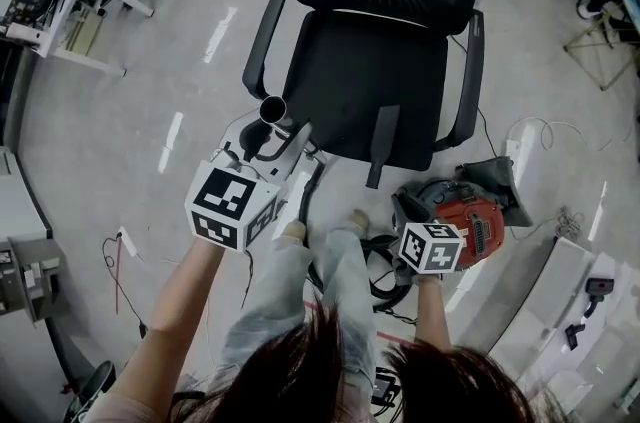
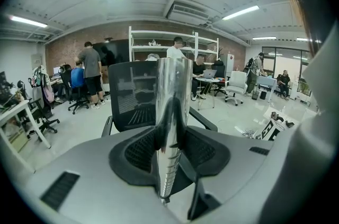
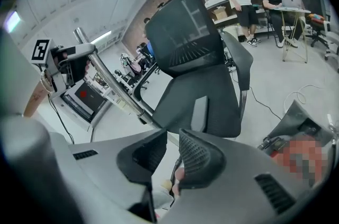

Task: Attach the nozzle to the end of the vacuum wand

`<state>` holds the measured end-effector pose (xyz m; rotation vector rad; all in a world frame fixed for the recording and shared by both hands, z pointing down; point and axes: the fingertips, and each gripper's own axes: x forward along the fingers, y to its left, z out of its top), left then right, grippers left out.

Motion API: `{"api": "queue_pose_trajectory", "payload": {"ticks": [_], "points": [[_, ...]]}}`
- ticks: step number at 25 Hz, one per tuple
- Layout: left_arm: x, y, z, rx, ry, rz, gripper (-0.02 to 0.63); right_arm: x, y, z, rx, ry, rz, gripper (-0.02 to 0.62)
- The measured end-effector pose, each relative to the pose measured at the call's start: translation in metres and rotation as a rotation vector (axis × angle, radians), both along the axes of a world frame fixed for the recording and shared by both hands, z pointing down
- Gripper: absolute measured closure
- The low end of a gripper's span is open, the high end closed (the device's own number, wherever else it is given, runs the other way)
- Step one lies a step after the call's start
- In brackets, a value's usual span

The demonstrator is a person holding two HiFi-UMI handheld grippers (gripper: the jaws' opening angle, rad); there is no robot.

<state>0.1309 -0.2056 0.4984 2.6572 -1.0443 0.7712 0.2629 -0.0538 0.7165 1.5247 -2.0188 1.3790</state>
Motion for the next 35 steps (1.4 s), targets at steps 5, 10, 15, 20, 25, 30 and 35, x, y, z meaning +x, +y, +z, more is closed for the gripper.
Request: {"api": "queue_pose_trajectory", "payload": {"ticks": [5,10,15,20,25,30,35], "points": [[-0.003,-0.003,-0.002,0.010,0.016,-0.003,0.453,-0.007,-0.004,0.026,-0.038,-0.020,-0.018,0.512],[-0.003,-0.003,0.000,0.016,0.023,-0.002,0.453,-0.010,-0.008,0.050,-0.071,-0.049,-0.030,0.502],[-0.007,-0.003,0.001,0.021,0.033,-0.011,0.453,-0.010,-0.013,0.071,-0.099,-0.078,-0.035,0.494],[-0.011,-0.007,0.003,0.036,0.055,-0.021,0.453,-0.006,-0.022,0.092,-0.111,-0.098,-0.015,0.492],[-0.017,-0.006,0.002,0.040,0.064,-0.030,0.453,-0.012,-0.025,0.111,-0.131,-0.108,-0.037,0.483],[-0.024,-0.012,0.001,0.043,0.074,-0.038,0.453,-0.015,-0.032,0.129,-0.149,-0.114,-0.044,0.479],[-0.028,-0.015,0.003,0.039,0.080,-0.039,0.453,-0.015,-0.037,0.145,-0.175,-0.138,-0.038,0.468]]}}
